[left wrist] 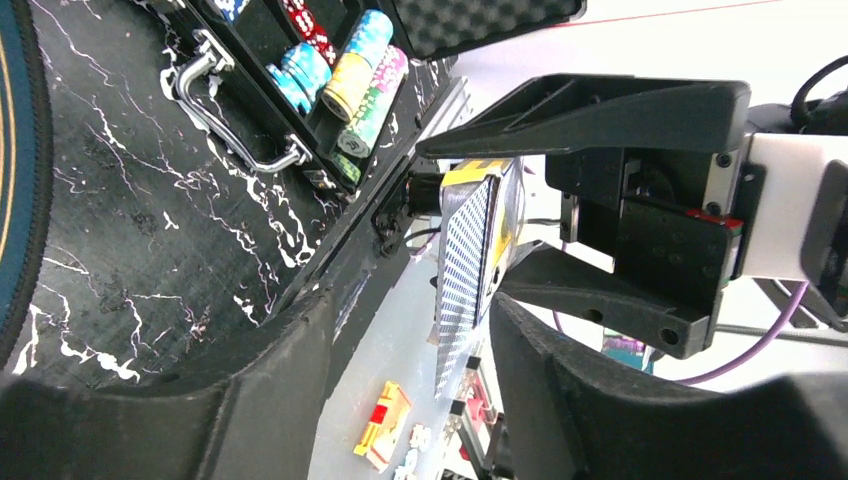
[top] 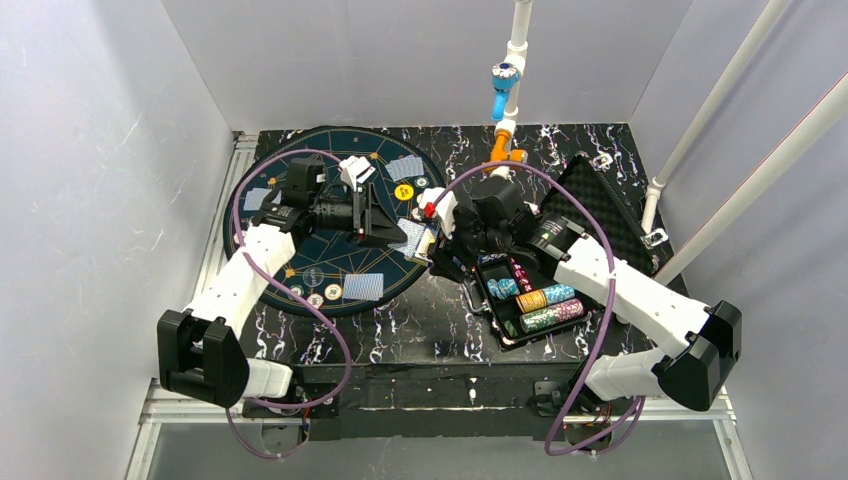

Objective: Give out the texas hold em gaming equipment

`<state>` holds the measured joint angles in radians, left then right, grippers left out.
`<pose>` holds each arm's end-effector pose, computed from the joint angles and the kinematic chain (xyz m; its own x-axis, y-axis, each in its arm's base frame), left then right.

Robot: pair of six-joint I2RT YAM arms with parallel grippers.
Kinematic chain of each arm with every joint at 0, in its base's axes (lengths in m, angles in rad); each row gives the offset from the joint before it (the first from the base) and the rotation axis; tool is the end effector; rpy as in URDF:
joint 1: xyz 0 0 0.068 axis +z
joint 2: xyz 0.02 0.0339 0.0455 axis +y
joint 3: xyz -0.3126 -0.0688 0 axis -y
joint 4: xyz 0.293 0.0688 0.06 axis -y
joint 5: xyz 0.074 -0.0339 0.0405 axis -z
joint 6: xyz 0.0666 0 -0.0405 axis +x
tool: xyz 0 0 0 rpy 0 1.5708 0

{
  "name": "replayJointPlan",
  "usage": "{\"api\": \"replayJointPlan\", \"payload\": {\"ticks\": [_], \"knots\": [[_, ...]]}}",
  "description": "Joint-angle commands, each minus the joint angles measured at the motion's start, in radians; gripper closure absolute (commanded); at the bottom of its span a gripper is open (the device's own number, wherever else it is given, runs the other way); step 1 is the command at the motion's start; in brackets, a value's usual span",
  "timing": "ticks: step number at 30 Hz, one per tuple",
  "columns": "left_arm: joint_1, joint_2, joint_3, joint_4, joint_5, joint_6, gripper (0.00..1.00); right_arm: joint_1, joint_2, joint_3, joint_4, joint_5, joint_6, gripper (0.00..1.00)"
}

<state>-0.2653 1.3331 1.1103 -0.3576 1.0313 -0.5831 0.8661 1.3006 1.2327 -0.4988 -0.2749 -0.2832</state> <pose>0.3092 -0.1432 0.3517 -0.8971 -0.0494 -0.4390 0.3990 0.3359 -0.8532 0.2126 0.2779 0.3806 -0.0876 -0.5182 -0.8508 -0.9436 0.3168 -0.0958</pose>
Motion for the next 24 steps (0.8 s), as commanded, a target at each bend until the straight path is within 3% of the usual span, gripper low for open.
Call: {"api": "replayJointPlan", "payload": {"ticks": [1, 5, 8, 11, 18, 24], "knots": [[-0.02, -0.035, -0.025, 0.023, 0.014, -0.032, 0.5, 0.004, -0.013, 0.054, 0.043, 0.0, 0.015, 0.99], [-0.017, -0.048, -0.007, -0.007, -0.01, -0.009, 0.7, 0.004, -0.017, 0.051, 0.037, 0.004, 0.013, 0.99], [0.0, -0.054, 0.028, -0.063, -0.02, 0.047, 0.9, 0.004, -0.024, 0.042, 0.034, 0.017, 0.007, 0.99], [0.042, -0.053, 0.058, -0.128, -0.032, 0.098, 1.0, 0.004, -0.034, 0.033, 0.027, 0.027, 0.003, 0.99], [0.178, 0.056, 0.223, -0.367, -0.107, 0.347, 1.0, 0.004, -0.045, 0.023, 0.02, 0.041, -0.002, 0.99], [0.205, 0.249, 0.447, -0.553, -0.446, 0.611, 1.0, 0.004, -0.046, 0.022, 0.023, 0.048, -0.008, 0.99]]}}
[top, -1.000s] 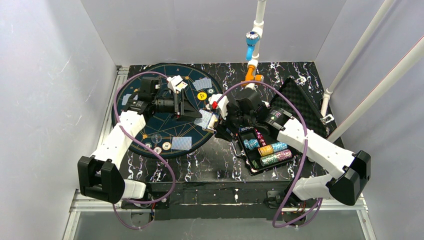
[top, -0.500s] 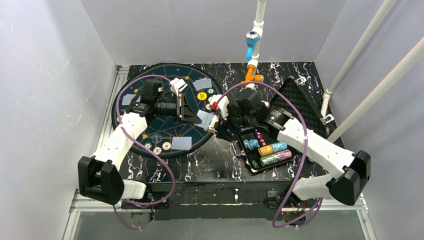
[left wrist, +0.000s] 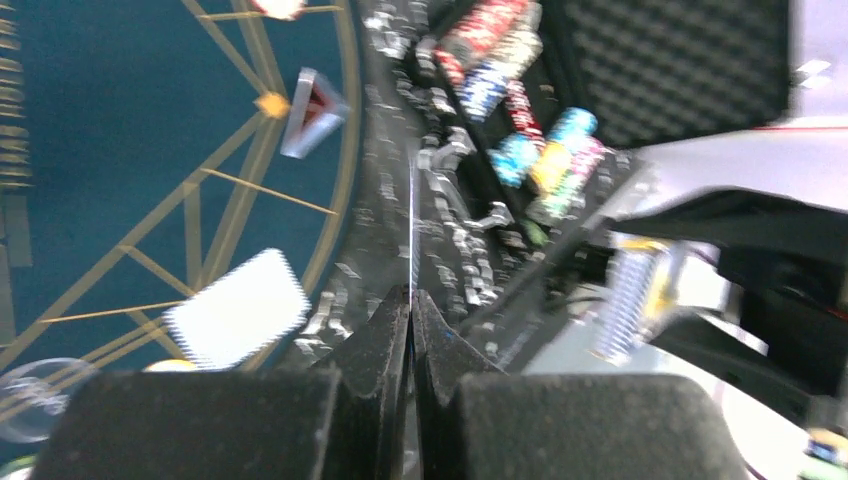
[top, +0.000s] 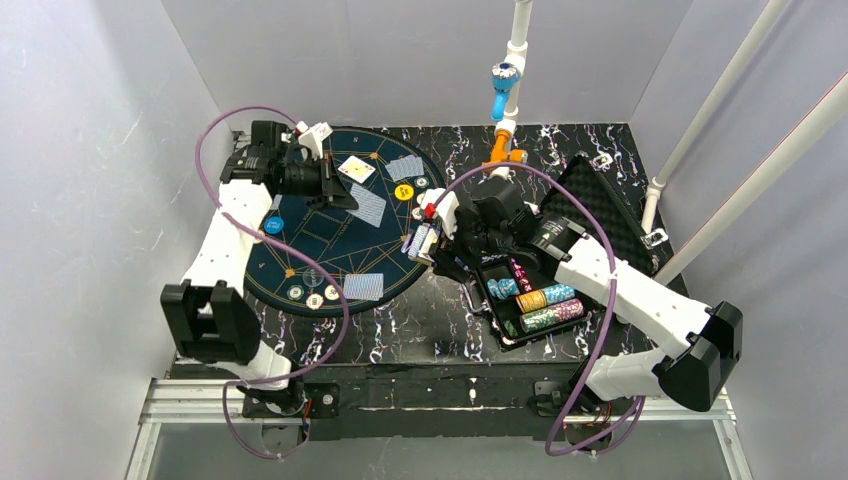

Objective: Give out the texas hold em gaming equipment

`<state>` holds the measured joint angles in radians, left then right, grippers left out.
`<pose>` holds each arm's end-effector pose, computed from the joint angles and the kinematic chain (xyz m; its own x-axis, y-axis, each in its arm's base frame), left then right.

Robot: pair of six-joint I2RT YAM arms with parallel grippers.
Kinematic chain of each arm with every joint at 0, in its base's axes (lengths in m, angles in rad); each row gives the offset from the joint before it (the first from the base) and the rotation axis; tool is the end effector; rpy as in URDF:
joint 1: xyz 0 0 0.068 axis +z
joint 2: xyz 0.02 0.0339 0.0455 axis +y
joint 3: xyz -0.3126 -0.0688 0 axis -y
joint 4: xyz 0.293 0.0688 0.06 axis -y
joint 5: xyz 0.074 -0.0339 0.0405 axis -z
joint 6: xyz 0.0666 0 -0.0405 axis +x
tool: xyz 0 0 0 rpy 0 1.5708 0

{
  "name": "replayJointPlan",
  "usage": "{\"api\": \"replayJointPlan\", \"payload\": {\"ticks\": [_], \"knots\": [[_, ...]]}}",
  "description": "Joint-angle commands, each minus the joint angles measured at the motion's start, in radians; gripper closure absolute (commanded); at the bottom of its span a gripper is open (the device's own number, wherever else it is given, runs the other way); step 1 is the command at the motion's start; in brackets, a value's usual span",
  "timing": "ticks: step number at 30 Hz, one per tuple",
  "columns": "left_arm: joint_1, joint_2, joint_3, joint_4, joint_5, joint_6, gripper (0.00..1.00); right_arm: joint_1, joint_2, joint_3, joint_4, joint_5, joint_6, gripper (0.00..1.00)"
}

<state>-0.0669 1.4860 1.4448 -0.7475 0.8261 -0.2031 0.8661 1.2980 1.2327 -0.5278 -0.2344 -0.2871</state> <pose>0.3686 -0.0738 0.3883 -0.8067 -0.0830 -0.5851 0.4080 0.6380 -0.6531 0.2131 0.2745 0.3777 -0.1021 -0.5453 -0.8320 -0.9328 0.3430 -0.1103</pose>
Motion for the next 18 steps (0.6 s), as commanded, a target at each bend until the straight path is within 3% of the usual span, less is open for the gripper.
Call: {"api": "replayJointPlan", "payload": {"ticks": [1, 9, 14, 18], "knots": [[0.007, 0.13, 0.147, -0.166, -0.314, 0.272, 1.0, 0.004, -0.045, 0.022, 0.052, 0.008, -0.004, 0.99], [0.005, 0.429, 0.445, -0.11, -0.774, 0.603, 1.0, 0.003, -0.052, 0.011, 0.046, 0.014, -0.014, 0.99], [-0.009, 0.51, 0.438, 0.072, -0.964, 0.761, 1.0, 0.003, -0.054, 0.0, 0.047, 0.005, -0.012, 0.99], [-0.022, 0.542, 0.367, 0.237, -1.01, 0.871, 1.0, 0.002, -0.052, -0.002, 0.048, 0.006, -0.011, 0.99]]}}
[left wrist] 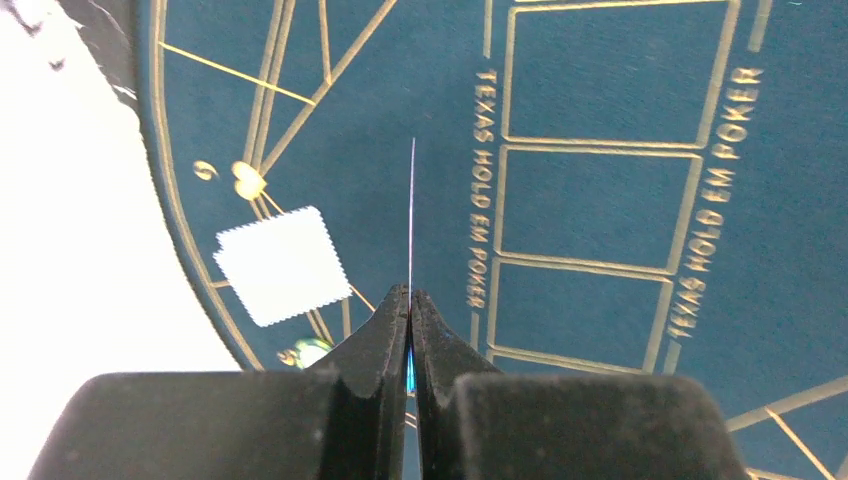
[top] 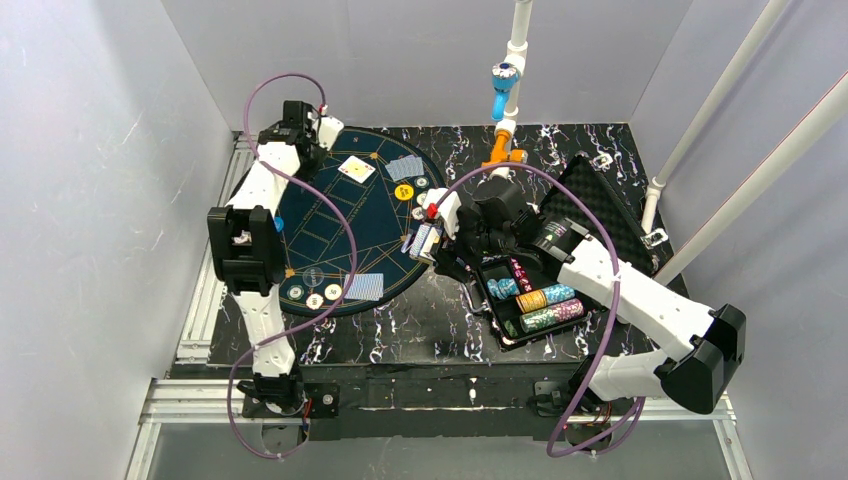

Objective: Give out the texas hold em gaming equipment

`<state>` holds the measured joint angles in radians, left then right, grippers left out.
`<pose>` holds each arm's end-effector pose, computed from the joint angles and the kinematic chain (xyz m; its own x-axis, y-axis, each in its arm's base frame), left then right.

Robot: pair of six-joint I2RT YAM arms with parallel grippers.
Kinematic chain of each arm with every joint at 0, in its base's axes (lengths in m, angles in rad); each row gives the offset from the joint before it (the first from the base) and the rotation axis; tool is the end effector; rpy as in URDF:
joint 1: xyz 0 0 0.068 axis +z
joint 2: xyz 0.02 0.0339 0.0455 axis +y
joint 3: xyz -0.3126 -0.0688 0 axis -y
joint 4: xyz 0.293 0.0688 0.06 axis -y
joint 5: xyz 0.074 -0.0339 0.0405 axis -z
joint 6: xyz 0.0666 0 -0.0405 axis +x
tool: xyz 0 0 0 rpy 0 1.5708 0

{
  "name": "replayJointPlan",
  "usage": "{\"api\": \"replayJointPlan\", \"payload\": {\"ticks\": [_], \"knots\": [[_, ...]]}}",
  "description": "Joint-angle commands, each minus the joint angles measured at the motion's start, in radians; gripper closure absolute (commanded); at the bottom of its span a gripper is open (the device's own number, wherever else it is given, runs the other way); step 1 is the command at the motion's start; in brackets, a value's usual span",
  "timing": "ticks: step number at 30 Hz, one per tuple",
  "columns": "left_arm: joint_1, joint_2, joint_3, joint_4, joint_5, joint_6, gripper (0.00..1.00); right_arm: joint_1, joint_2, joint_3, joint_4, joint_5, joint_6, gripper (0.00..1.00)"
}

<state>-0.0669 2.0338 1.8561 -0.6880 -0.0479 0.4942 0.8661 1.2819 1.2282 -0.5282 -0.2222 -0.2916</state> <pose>0.5487 -0.0336 0.2934 -0.6519 0.5185 -0.5533 0.3919 0.8551 0.3395 0.2109 0.2707 0.3810 -0.0931 -0.5424 -0.8350 -0.9283 0.3505 -0.1242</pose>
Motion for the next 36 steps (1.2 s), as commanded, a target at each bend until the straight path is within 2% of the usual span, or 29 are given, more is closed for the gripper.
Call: {"api": "replayJointPlan", "payload": {"ticks": [1, 4, 11, 21, 29, 31, 36], "knots": [[-0.027, 0.0, -0.067, 0.219, -0.14, 0.208, 1.0, 0.002, -0.036, 0.002, 0.049, -0.006, -0.006, 0.99], [-0.042, 0.031, -0.101, 0.324, -0.158, 0.279, 1.0, 0.002, -0.036, 0.001, 0.041, -0.007, -0.004, 0.99], [-0.085, 0.118, -0.066, 0.322, -0.134, 0.274, 1.0, 0.002, -0.036, 0.008, 0.03, -0.003, -0.006, 0.99], [-0.133, 0.208, 0.044, 0.175, -0.103, 0.146, 1.0, -0.001, -0.04, 0.009, 0.023, -0.001, -0.01, 0.99], [-0.137, 0.254, 0.086, 0.121, -0.083, 0.107, 1.0, -0.004, -0.044, 0.01, 0.016, -0.002, -0.01, 0.99], [-0.137, 0.26, 0.1, 0.098, -0.074, 0.091, 0.95, -0.006, -0.046, 0.01, 0.014, -0.002, -0.011, 0.99], [-0.139, 0.236, 0.131, 0.039, -0.008, 0.048, 0.64, -0.007, -0.046, 0.01, 0.015, -0.005, -0.011, 0.99]]}}
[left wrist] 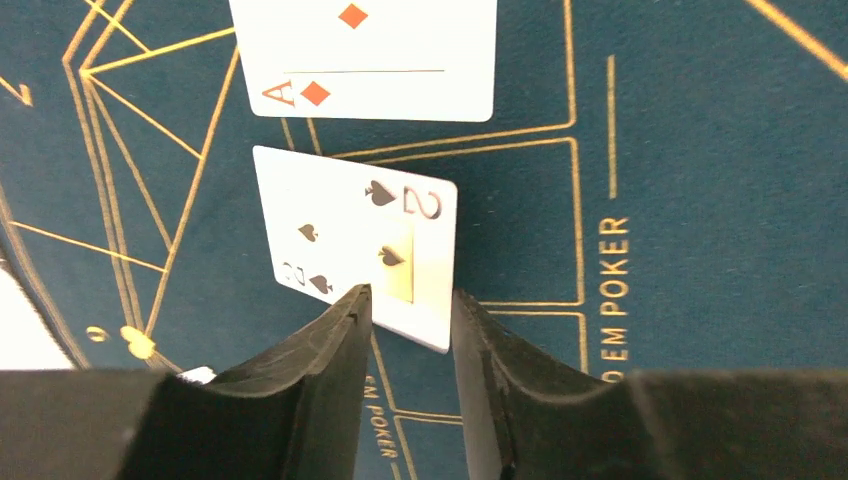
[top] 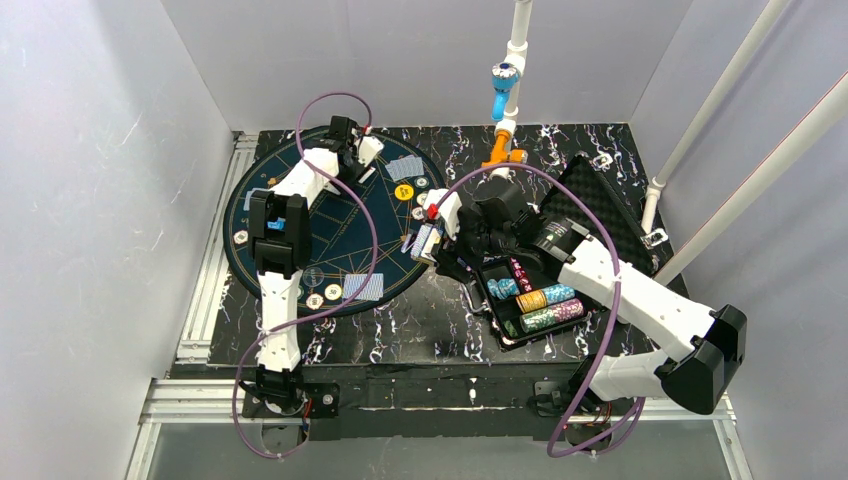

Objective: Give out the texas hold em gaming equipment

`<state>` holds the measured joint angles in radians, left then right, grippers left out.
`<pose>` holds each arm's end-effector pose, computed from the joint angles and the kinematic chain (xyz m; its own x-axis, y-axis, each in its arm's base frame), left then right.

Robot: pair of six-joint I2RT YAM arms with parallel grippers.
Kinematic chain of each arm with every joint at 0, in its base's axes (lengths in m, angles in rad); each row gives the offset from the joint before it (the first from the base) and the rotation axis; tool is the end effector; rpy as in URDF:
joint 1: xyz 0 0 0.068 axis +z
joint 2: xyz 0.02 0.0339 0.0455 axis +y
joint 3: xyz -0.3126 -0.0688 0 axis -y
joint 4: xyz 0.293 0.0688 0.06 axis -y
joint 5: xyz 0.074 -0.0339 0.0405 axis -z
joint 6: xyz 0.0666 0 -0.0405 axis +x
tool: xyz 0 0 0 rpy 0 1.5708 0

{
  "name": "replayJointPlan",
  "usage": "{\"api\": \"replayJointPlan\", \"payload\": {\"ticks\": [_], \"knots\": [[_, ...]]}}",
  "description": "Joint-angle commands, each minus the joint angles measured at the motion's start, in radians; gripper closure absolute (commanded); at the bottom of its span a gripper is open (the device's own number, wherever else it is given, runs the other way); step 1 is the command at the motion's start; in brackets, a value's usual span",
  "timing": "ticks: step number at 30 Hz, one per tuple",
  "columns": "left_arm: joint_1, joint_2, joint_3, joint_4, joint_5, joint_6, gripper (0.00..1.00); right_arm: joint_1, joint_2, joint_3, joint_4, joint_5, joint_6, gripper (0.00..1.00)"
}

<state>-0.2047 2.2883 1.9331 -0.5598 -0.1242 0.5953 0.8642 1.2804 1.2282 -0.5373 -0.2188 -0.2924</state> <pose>0.5956 -0.1152 0.1924 -0.5709 0.6868 -0.4498 0.5409 0.7268 0.4232 0.2109 0.2693 0.3804 -0.0979 -0.5480 -0.8307 -0.9271 0.3536 -0.1240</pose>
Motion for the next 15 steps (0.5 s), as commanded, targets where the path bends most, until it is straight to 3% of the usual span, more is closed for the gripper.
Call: {"api": "replayJointPlan", "payload": {"ticks": [1, 9, 11, 13, 15], "knots": [[-0.001, -0.025, 0.07, -0.11, 0.087, -0.065, 0.61, -0.005, -0.044, 0.01, 0.027, -0.009, -0.009, 0.99], [0.019, -0.195, 0.149, -0.297, 0.331, -0.184, 0.32, -0.005, -0.046, 0.007, 0.044, -0.02, -0.013, 0.99], [0.046, -0.259, 0.144, -0.348, 0.466, -0.242, 0.25, -0.005, -0.046, 0.008, 0.052, -0.026, -0.013, 0.99], [0.08, -0.325, 0.124, -0.4, 0.674, -0.331, 0.22, -0.005, -0.045, 0.009, 0.06, -0.032, -0.013, 0.99], [0.097, -0.396, 0.066, -0.413, 0.794, -0.411, 0.19, -0.005, -0.042, 0.011, 0.068, -0.043, -0.012, 0.99]]}}
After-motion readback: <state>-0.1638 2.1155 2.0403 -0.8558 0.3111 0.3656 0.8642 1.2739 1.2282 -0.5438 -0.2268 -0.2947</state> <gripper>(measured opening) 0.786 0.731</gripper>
